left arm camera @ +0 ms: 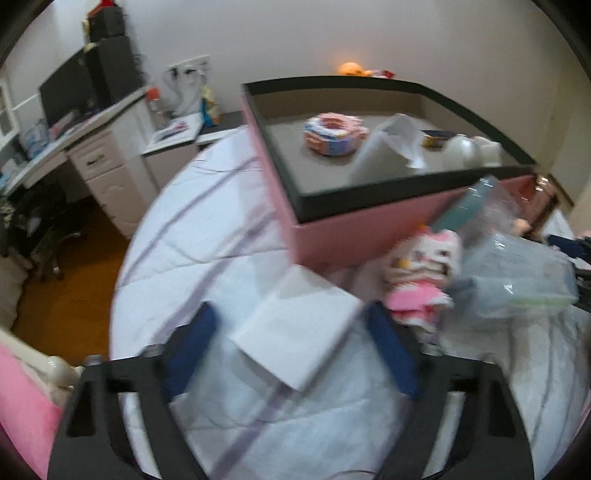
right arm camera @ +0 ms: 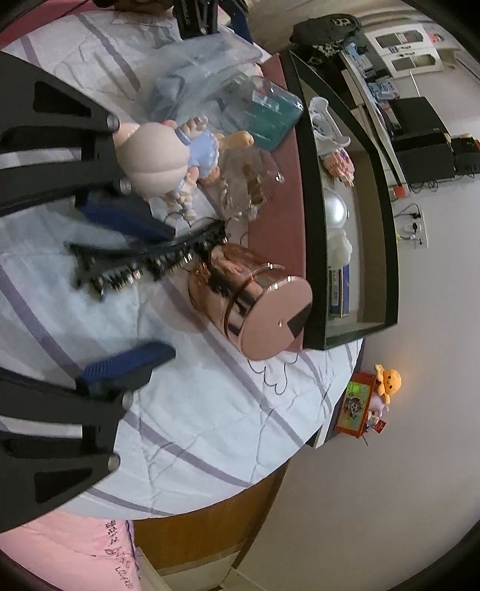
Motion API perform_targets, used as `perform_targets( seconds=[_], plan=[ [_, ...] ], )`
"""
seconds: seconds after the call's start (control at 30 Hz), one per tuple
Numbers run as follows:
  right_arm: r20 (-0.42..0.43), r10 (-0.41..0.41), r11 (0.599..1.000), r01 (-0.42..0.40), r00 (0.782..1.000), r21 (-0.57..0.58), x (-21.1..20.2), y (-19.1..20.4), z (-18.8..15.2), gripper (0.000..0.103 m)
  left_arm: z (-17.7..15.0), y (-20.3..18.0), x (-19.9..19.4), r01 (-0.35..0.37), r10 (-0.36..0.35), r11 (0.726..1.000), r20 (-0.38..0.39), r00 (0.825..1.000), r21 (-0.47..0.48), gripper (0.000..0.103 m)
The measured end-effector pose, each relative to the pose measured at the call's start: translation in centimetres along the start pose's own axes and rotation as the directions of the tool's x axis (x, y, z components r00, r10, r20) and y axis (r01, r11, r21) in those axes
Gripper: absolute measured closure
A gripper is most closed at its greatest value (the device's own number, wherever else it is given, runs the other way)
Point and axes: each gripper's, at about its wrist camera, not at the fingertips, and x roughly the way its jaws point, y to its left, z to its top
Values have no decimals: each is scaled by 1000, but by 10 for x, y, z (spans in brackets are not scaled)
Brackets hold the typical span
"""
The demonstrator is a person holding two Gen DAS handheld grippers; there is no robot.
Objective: Organize rigid objects
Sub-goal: 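Grasp the white charger with the left tool while the right tool grasps the black hair clip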
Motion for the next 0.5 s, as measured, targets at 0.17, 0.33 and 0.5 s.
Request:
perform_targets(
  seconds=[0.17, 0.33, 0.5],
  plan=[
    [1, -3, 1000, 3, 1000, -14, 3, 3, 0, 54, 1, -3, 1, 6, -6, 1000, 5, 1000, -3, 31],
    [-3, 49, 999, -49, 999, -14, -4, 7, -1, 80, -2, -10, -6, 36, -36, 999, 0, 999, -6, 42],
    [2, 60, 998, -60, 998, -9, -3, 6, -5, 81, -9, -18, -8, -1, 1, 1000, 8, 1000, -4, 24]
  ],
)
